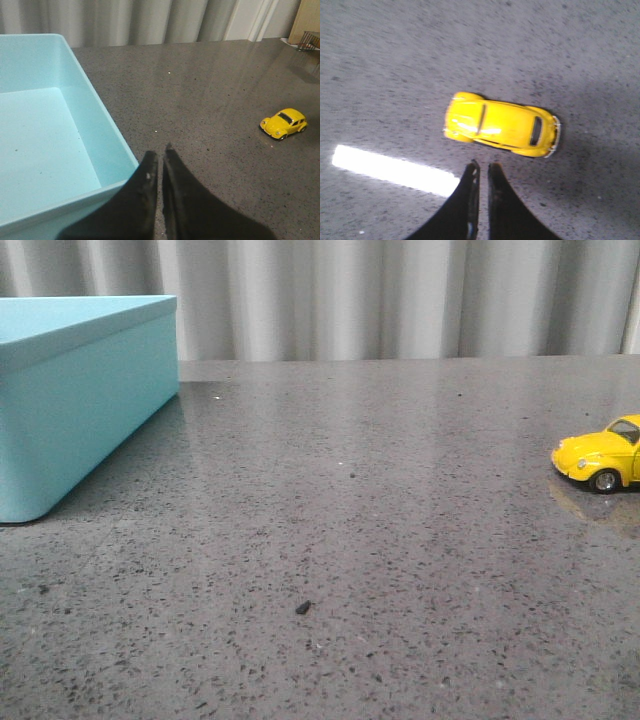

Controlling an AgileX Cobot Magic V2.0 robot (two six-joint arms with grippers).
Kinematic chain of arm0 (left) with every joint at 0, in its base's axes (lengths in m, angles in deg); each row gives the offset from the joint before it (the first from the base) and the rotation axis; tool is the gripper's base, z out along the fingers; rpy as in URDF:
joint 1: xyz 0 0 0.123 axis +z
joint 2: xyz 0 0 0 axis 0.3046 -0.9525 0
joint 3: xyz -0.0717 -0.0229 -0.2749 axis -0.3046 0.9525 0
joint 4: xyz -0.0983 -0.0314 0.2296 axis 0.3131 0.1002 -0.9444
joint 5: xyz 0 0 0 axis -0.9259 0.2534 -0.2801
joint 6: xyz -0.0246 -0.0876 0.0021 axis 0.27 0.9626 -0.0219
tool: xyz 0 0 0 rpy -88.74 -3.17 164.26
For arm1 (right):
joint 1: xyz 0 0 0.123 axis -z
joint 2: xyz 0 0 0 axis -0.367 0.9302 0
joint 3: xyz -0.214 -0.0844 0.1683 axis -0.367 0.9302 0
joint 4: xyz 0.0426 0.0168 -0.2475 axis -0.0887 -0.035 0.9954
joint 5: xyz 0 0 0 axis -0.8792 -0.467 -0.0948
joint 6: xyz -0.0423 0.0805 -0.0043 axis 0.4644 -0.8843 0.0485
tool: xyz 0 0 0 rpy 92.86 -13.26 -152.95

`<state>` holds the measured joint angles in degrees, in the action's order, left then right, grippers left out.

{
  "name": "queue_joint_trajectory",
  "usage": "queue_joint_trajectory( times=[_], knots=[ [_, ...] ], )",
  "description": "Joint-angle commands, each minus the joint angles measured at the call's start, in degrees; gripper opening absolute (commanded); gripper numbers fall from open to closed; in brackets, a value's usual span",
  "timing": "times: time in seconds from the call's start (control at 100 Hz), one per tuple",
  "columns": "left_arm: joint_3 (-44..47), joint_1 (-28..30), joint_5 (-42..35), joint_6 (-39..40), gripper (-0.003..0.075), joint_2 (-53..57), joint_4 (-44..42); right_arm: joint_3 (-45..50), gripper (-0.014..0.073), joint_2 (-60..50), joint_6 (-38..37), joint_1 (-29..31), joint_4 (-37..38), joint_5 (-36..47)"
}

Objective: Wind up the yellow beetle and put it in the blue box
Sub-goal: 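Lower the right gripper down onto the roof of the yellow car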

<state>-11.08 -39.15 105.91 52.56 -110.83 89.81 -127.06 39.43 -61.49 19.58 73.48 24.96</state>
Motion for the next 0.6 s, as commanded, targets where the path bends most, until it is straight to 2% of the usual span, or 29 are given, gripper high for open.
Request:
queue_joint_trajectory(
  times=[0.0, 0.23, 0.59],
  knots=[
    [-2.18, -1.44, -4.23, 0.31, -0.0021, -0.72, 0.19, -4.24, -0.0041, 3.63, -0.75, 0.06, 1.64, -0.91],
    [-2.18, -3.32, -4.23, 0.31, -0.0021, -0.72, -0.34, -5.65, -0.0041, 11.08, -0.75, 0.06, 1.63, -0.56],
    [-2.18, -3.67, -4.73, 0.31, -0.0021, -0.72, -0.74, -5.65, -0.0041, 15.57, -0.75, 0.06, 1.42, 1.40]
  ],
)
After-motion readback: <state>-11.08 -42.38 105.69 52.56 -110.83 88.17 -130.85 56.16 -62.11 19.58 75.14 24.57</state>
